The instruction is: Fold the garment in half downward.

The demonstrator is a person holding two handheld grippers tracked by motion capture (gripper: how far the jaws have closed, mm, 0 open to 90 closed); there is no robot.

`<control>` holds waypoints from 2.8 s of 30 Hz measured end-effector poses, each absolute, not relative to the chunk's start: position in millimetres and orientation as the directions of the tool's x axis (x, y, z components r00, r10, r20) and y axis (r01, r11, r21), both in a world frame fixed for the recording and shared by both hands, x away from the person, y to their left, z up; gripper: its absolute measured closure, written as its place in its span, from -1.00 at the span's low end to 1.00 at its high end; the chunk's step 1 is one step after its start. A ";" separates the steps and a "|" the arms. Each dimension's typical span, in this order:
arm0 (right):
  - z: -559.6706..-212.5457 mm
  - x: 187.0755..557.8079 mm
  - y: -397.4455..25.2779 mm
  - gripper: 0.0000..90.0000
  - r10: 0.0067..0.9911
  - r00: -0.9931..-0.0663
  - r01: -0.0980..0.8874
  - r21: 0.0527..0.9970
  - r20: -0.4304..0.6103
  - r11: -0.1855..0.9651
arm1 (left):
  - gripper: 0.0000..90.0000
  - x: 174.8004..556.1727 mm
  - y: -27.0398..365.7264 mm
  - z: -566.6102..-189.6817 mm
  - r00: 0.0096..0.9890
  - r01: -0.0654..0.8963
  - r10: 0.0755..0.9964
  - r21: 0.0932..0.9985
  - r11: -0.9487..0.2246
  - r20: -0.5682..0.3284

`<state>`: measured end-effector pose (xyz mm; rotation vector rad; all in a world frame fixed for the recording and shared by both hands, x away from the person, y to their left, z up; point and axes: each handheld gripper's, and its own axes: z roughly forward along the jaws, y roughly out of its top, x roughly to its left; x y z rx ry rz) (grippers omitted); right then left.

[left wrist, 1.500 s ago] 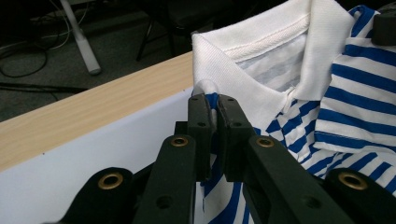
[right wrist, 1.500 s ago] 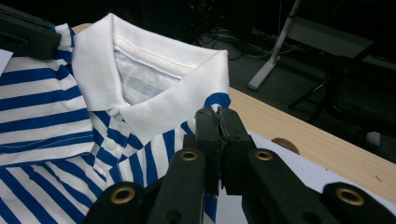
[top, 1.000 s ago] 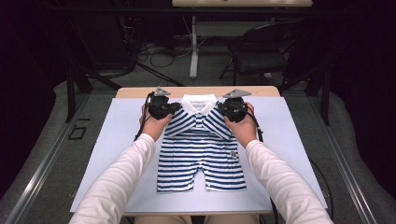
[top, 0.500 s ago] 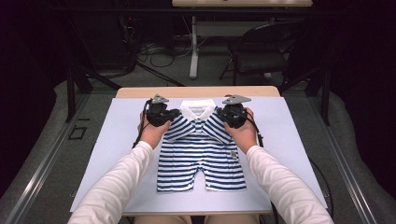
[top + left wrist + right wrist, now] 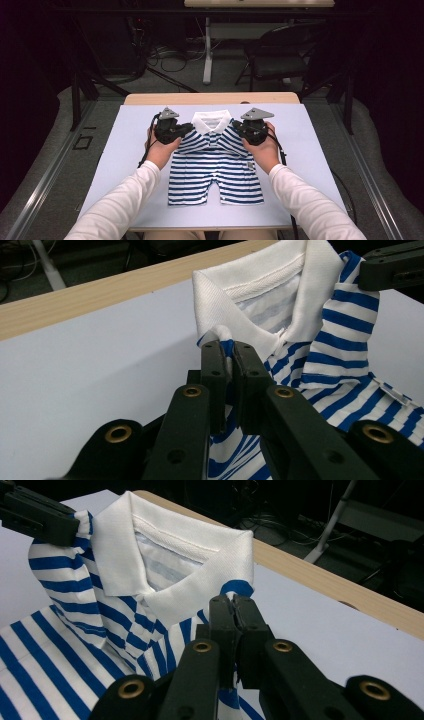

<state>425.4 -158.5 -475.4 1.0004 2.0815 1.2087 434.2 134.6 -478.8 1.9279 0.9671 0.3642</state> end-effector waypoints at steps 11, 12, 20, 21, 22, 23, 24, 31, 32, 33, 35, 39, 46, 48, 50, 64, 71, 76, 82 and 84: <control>-481.4 398.4 -157.3 0.96 0.777 -0.623 0.299 0.890 -0.091 0.344 | 0.89 412.1 130.1 -484.8 0.692 0.445 0.716 0.836 -0.322 -0.093; -482.7 396.0 -157.4 0.96 0.775 -0.626 0.300 0.891 -0.086 0.341 | 0.89 409.9 129.6 -485.5 0.696 0.443 0.712 0.837 -0.321 -0.095; -489.7 382.6 -163.5 0.96 0.776 -0.628 0.312 0.897 -0.054 0.315 | 0.89 395.5 127.7 -491.4 0.718 0.430 0.690 0.840 -0.331 -0.095; -490.3 381.0 -163.9 0.96 0.775 -0.629 0.310 0.898 -0.053 0.313 | 0.89 394.1 127.7 -492.2 0.717 0.432 0.689 0.840 -0.328 -0.100; -490.7 379.2 -164.1 0.96 0.774 -0.631 0.310 0.899 -0.050 0.311 | 0.89 392.8 128.1 -493.0 0.718 0.432 0.688 0.841 -0.326 -0.102; -491.2 377.2 -164.1 0.96 0.772 -0.634 0.312 0.898 -0.045 0.309 | 0.89 391.2 128.0 -494.1 0.715 0.434 0.691 0.842 -0.319 -0.107; -491.8 375.2 -164.2 0.96 0.771 -0.636 0.313 0.899 -0.043 0.308 | 0.89 389.9 128.7 -494.6 0.716 0.436 0.690 0.841 -0.322 -0.107; -497.6 361.7 -164.3 0.96 0.762 -0.647 0.311 0.903 -0.029 0.298 | 0.89 381.1 133.9 -500.7 0.708 0.447 0.695 0.843 -0.300 -0.129; -498.2 359.9 -164.5 0.96 0.761 -0.648 0.311 0.903 -0.027 0.296 | 0.89 379.4 134.2 -501.6 0.708 0.448 0.694 0.843 -0.298 -0.130; -498.7 358.1 -164.7 0.96 0.762 -0.648 0.313 0.904 -0.022 0.292 | 0.89 377.8 134.6 -502.7 0.709 0.444 0.693 0.845 -0.297 -0.130; -499.9 354.9 -164.9 0.96 0.760 -0.649 0.314 0.904 -0.017 0.289 | 0.89 374.2 135.6 -504.8 0.709 0.445 0.692 0.846 -0.293 -0.133; -503.4 348.0 -165.0 0.96 0.757 -0.653 0.310 0.906 -0.017 0.288 | 0.89 368.5 138.7 -509.8 0.707 0.450 0.692 0.848 -0.279 -0.147; -510.0 334.5 -166.6 0.96 0.751 -0.660 0.313 0.903 -0.018 0.296 | 0.89 358.6 144.9 -518.2 0.702 0.463 0.691 0.848 -0.256 -0.174; -511.2 330.2 -167.0 0.96 0.748 -0.663 0.311 0.901 -0.021 0.301 | 0.89 355.3 145.8 -520.7 0.705 0.461 0.688 0.849 -0.257 -0.174; -512.9 326.1 -167.5 0.96 0.746 -0.665 0.302 0.903 -0.032 0.307 | 0.89 351.4 146.5 -523.1 0.706 0.461 0.687 0.849 -0.257 -0.175; -530.9 308.8 -174.3 0.96 0.745 -0.667 0.326 0.895 -0.011 0.305 | 0.89 328.0 151.2 -540.6 0.717 0.459 0.669 0.855 -0.240 -0.197; -537.6 300.1 -176.0 0.96 0.741 -0.671 0.325 0.891 -0.019 0.317 | 0.89 319.8 153.1 -547.8 0.716 0.467 0.665 0.854 -0.230 -0.213; -542.3 295.1 -178.0 0.95 0.738 -0.675 0.332 0.887 -0.014 0.321 | 0.88 313.9 154.3 -551.4 0.715 0.474 0.660 0.854 -0.215 -0.231; -547.5 290.1 -179.9 0.95 0.730 -0.684 0.345 0.879 -0.004 0.328 | 0.88 306.4 153.7 -553.5 0.727 0.469 0.651 0.850 -0.240 -0.217; -548.7 289.0 -179.8 0.95 0.731 -0.683 0.348 0.879 0.000 0.325 | 0.87 305.4 154.2 -554.5 0.728 0.469 0.652 0.848 -0.246 -0.213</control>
